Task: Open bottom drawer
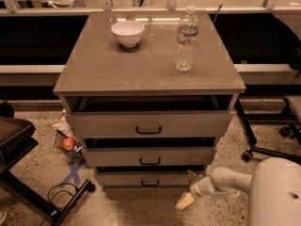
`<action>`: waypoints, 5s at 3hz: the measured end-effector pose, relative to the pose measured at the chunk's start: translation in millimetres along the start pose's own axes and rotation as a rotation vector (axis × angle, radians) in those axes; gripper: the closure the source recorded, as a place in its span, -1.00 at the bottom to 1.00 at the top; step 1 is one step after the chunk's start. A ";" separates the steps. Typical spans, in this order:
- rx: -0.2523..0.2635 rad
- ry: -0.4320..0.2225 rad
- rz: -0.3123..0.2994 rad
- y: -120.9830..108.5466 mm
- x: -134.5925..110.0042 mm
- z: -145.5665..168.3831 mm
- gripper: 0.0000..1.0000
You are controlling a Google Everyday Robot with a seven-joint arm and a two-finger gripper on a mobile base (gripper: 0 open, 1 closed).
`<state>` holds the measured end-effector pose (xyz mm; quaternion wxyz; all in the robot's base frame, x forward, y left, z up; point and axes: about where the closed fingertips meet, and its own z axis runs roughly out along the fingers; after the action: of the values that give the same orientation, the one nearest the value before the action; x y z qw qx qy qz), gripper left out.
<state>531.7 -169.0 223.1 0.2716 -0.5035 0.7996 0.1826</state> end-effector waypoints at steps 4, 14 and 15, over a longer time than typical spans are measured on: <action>-0.020 -0.001 -0.141 -11.9 -14.9 21.9 -1.00; -0.133 0.165 -0.137 53.3 36.5 19.1 1.00; -0.134 0.166 -0.137 53.7 35.6 17.0 1.00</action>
Offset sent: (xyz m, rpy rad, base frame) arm 0.0269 0.0156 -0.0084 -0.0313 -0.0786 0.1375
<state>475.1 -161.7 188.8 0.1822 -0.5872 0.7691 0.1743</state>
